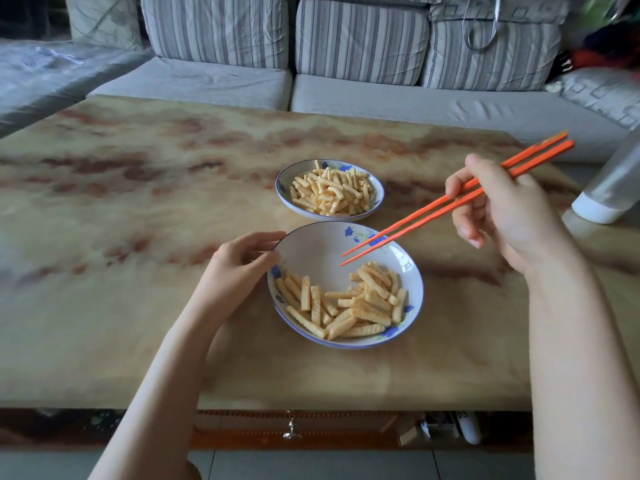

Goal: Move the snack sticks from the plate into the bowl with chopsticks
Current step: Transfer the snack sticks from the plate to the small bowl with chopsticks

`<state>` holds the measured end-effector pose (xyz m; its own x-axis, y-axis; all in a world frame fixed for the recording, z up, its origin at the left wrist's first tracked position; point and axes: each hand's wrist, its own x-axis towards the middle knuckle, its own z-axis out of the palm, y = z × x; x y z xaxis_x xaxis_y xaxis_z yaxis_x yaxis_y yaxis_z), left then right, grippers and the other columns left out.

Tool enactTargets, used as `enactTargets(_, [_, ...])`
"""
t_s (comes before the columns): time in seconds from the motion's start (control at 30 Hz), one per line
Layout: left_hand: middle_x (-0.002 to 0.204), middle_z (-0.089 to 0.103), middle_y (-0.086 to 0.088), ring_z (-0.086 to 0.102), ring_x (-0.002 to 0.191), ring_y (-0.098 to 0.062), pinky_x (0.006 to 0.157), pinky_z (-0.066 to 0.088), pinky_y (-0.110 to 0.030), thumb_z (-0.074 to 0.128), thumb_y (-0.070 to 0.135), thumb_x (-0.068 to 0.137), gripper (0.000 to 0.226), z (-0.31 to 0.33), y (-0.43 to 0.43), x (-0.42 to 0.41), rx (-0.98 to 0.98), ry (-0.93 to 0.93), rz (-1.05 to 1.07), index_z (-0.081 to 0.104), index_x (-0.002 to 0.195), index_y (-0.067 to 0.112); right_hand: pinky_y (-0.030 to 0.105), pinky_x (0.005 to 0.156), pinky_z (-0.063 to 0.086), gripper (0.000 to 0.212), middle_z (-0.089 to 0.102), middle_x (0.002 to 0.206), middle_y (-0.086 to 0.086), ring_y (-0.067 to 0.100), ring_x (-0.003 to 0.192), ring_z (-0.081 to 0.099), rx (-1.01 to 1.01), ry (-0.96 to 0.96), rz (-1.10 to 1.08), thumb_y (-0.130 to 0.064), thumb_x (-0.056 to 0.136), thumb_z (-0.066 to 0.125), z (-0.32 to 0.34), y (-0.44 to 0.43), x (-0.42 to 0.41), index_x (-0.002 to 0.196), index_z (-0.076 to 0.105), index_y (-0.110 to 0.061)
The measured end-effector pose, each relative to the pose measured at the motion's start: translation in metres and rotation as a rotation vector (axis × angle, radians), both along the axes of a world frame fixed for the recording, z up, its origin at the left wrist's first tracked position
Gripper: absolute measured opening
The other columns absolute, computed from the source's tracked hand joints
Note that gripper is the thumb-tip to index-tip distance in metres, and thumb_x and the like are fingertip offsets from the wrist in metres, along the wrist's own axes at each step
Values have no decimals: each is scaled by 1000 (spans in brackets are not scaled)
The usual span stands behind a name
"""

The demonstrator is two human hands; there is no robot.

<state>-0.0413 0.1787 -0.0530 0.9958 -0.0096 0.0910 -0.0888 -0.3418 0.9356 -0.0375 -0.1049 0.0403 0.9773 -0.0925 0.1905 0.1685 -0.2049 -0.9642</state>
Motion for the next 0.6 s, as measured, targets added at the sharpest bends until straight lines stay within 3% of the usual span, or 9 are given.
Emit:
enactTargets(0.13, [90, 70, 18, 63, 78, 8, 82, 50, -18, 62, 26, 75, 30, 0, 0, 0, 9, -5, 12, 69, 100, 40, 17, 33, 24, 42, 42, 33, 4, 18, 29, 32, -22, -5, -10, -27, 102, 34, 6, -7, -5, 70, 53, -8])
enactTargets(0.3, [80, 69, 26, 62, 75, 11, 81, 50, -15, 63, 7, 87, 34, -2, 1, 2, 35, -19, 28, 69, 102, 37, 16, 32, 23, 42, 40, 33, 4, 17, 28, 31, -7, -4, -43, -27, 102, 34, 6, -17, -8, 69, 52, -8])
enactTargets(0.43, [85, 69, 21, 61, 75, 12, 77, 49, -9, 64, 11, 86, 31, -1, 0, 1, 27, -21, 26, 68, 102, 38, 17, 32, 22, 41, 39, 33, 3, 17, 28, 30, 23, 10, -61, -28, 102, 34, 6, -28, -11, 69, 51, -9])
enactTargets(0.53, [91, 70, 17, 63, 78, 7, 80, 50, -16, 63, 26, 76, 30, -1, -1, 0, 14, -10, 20, 69, 103, 38, 17, 31, 22, 41, 38, 32, 3, 16, 28, 30, 32, 46, -59, -29, 102, 34, 4, -34, -12, 70, 51, -9])
enactTargets(0.6, [94, 70, 14, 64, 82, 2, 84, 51, -21, 65, 22, 80, 29, 0, -1, 0, 21, -5, 18, 69, 105, 37, 17, 31, 21, 41, 37, 32, 3, 15, 27, 29, 30, 68, -57, -29, 102, 35, 1, -36, -12, 70, 50, -8])
